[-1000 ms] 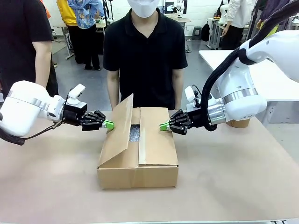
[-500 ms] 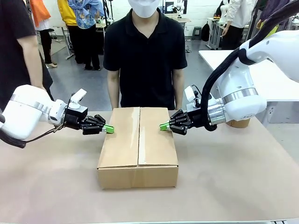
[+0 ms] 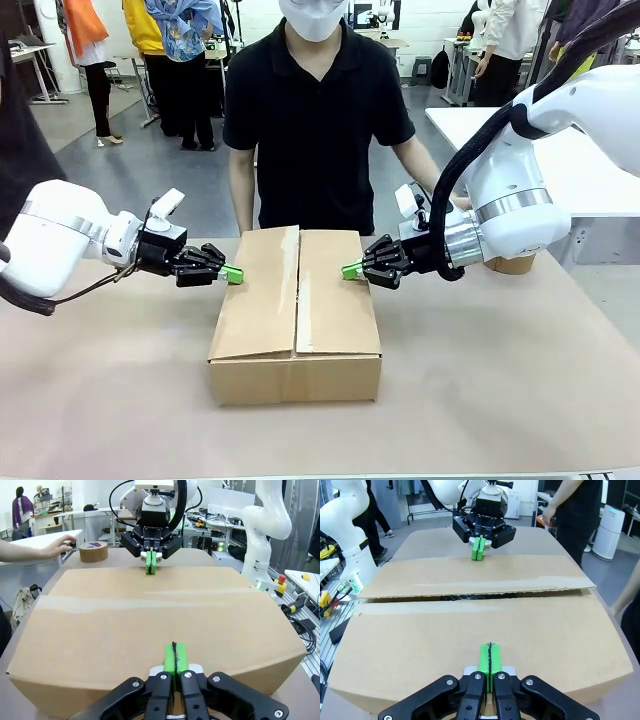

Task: Wrap the clocks to prevent damage.
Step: Push the left (or right) flap of the Package Box to close it, then after the human seals the box with tape, release both hands from the side flaps of the Package Box.

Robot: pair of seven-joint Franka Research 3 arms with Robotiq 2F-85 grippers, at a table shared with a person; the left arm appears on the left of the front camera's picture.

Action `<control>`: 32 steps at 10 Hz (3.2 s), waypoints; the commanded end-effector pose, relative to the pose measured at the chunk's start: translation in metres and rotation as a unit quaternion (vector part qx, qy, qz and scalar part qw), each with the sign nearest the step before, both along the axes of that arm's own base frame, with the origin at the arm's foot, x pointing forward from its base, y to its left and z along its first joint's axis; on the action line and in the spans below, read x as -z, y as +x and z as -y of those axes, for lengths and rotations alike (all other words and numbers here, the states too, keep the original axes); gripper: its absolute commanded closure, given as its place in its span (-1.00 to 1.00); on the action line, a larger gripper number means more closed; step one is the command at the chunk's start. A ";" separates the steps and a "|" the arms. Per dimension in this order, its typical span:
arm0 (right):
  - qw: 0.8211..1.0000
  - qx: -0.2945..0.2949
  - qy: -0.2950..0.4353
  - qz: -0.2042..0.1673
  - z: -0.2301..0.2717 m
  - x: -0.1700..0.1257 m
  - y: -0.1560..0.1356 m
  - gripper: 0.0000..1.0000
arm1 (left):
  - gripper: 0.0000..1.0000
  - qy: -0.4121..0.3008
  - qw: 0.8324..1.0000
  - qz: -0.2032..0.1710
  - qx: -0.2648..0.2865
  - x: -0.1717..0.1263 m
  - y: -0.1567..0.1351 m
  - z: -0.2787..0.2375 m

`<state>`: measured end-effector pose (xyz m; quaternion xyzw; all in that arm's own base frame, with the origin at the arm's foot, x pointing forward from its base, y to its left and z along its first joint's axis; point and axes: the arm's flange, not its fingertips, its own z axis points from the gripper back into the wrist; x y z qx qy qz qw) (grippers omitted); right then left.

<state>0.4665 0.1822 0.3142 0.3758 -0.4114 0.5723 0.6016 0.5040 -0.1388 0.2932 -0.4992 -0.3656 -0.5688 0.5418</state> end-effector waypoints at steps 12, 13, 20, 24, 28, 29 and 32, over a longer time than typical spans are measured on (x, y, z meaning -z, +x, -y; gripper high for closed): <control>1.000 0.007 -0.001 -0.007 -0.001 0.004 0.000 0.98 | 0.98 0.001 1.000 -0.001 0.000 0.002 -0.001 0.001; 1.000 0.007 -0.001 -0.007 -0.001 0.004 0.000 0.98 | 0.98 0.001 1.000 -0.001 0.000 0.002 -0.001 0.001; 1.000 0.007 -0.001 -0.007 -0.001 0.004 0.000 0.98 | 0.98 0.001 1.000 -0.001 0.000 0.002 -0.001 0.001; 1.000 0.007 -0.001 -0.007 -0.001 0.004 0.000 0.98 | 0.98 0.001 1.000 -0.001 0.000 0.002 -0.001 0.001; 1.000 0.007 -0.001 -0.007 -0.001 0.004 0.000 0.98 | 0.98 0.001 1.000 -0.001 0.000 0.002 -0.001 0.001; 1.000 0.007 -0.001 -0.007 -0.001 0.004 0.000 0.98 | 0.98 0.001 1.000 -0.001 0.000 0.002 -0.001 0.001; 1.000 0.007 -0.001 -0.007 -0.001 0.004 0.000 0.98 | 0.98 0.001 1.000 -0.001 0.000 0.002 -0.001 0.001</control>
